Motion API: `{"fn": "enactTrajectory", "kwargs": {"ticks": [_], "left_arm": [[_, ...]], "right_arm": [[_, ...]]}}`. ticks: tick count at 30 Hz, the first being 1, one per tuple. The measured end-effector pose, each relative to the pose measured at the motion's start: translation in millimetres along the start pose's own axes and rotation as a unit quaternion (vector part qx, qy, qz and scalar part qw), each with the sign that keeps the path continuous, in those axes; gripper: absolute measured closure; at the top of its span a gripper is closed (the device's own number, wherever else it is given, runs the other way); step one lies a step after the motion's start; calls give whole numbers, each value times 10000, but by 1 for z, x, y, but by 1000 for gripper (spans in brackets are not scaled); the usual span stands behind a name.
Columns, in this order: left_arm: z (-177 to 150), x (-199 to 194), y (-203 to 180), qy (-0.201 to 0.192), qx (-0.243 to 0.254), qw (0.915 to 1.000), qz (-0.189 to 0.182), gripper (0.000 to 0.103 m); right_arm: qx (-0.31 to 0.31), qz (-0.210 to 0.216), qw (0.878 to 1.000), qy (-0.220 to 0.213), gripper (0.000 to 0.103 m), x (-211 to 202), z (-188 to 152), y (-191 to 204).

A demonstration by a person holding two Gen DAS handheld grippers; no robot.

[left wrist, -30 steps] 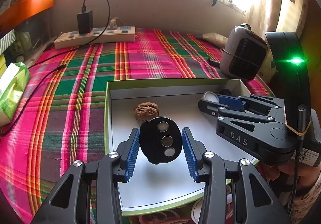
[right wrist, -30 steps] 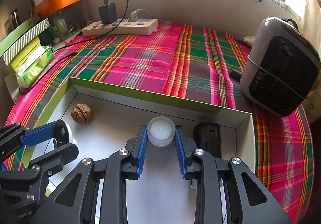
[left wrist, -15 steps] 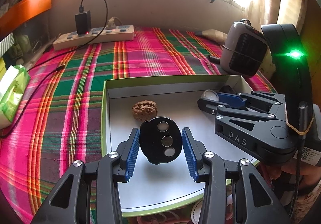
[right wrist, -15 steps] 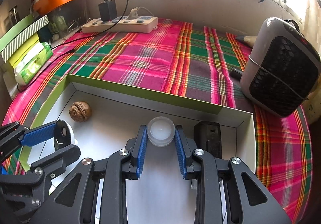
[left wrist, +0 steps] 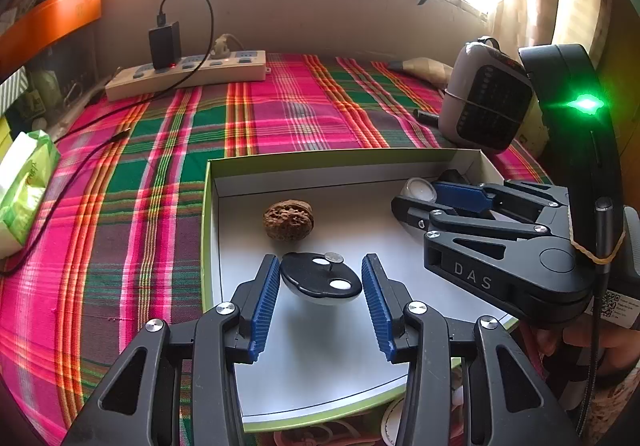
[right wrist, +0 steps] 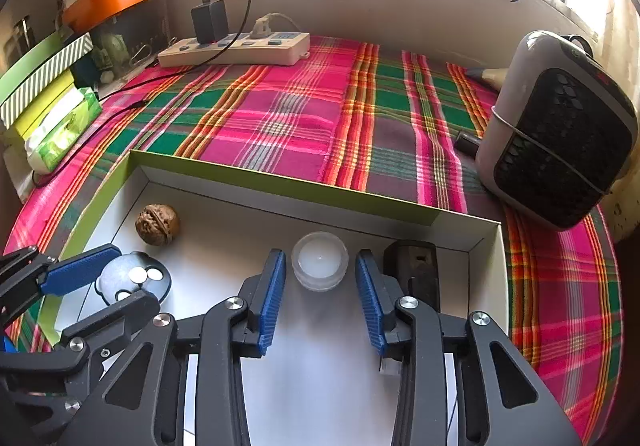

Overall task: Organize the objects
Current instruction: 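Open the right tool to set down the container while the left tool drops the puck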

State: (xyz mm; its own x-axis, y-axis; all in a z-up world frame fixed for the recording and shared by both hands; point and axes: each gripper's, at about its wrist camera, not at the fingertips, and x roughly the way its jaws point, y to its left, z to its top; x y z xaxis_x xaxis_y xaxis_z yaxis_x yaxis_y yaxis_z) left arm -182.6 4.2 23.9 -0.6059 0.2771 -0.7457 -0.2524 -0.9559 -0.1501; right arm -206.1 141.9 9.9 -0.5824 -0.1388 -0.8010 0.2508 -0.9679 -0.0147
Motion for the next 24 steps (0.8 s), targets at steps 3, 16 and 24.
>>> {"fn": "enactTrajectory", "kwargs": {"ticks": [3, 16, 24], "left_arm": [[0, 0, 0, 4, 4, 10000, 2, 62], [-2, -6, 1, -53, -63, 10000, -23, 62], [-4, -20, 2, -165, -111, 9998, -55, 62]], "right_arm": [[10, -12, 10000, -1, 61, -1, 0, 0], [98, -12, 9999, -85, 53, -9, -3, 0], [113, 1, 9998, -183, 52, -22, -7, 1]]}}
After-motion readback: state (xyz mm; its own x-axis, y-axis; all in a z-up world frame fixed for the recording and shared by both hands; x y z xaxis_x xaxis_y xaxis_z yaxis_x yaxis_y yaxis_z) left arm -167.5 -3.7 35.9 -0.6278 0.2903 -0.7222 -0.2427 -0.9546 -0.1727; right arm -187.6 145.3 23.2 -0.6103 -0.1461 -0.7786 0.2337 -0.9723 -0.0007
